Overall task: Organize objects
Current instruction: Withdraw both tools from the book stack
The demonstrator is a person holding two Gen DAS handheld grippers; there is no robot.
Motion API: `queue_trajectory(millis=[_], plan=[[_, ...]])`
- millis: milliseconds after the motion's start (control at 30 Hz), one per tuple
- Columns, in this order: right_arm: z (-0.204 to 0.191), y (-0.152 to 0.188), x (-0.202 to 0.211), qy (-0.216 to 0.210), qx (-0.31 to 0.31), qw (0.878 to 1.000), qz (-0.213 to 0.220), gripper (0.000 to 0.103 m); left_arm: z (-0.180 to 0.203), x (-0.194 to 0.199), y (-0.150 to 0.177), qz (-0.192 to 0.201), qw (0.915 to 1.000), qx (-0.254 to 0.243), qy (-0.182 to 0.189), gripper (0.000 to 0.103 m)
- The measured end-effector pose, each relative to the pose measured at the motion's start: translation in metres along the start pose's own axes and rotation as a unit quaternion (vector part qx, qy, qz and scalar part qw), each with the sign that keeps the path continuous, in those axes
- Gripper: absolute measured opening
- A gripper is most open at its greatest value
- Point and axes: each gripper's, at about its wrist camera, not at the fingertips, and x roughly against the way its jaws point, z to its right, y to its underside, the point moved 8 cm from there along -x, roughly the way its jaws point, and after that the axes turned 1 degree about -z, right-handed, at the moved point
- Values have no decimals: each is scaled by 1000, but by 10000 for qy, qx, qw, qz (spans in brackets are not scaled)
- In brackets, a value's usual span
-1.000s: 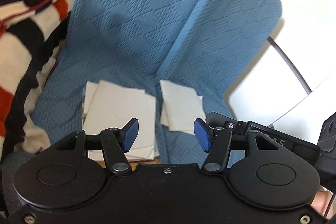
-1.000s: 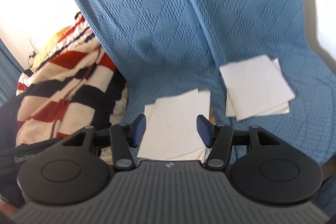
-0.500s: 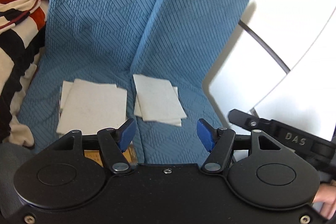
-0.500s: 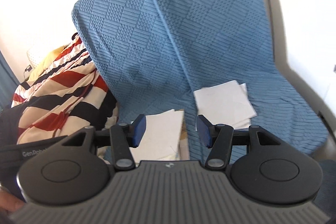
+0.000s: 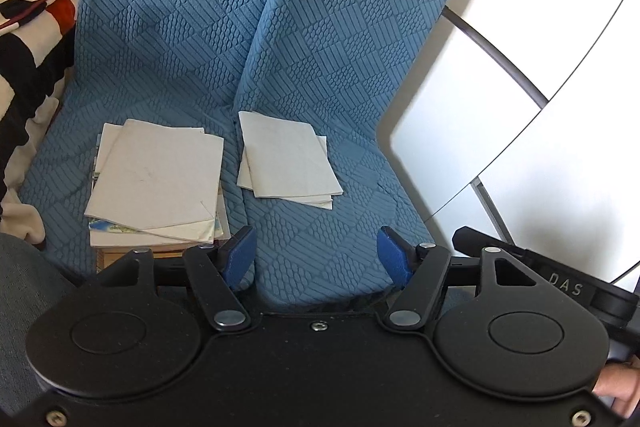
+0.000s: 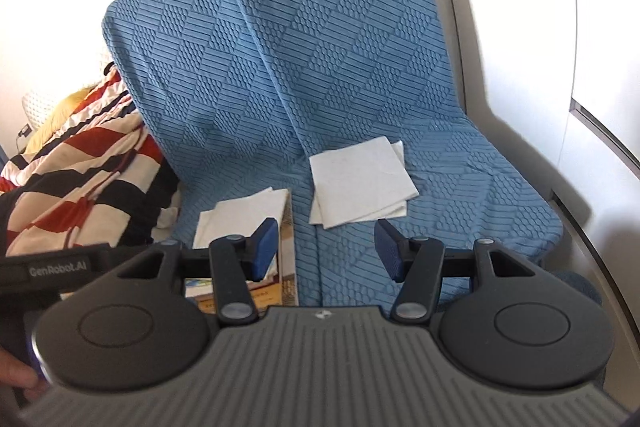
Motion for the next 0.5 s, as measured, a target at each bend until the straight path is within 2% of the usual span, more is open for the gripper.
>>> queue_trajectory(millis=[233,500], plan=[[15,4,-2,135,-102,9998,-53,57,10,2,-6,34,9999,-98,-29,66],[9,-4,1,139,46,9999,-24,61,18,8,-21,186,9996,-174,101,80]])
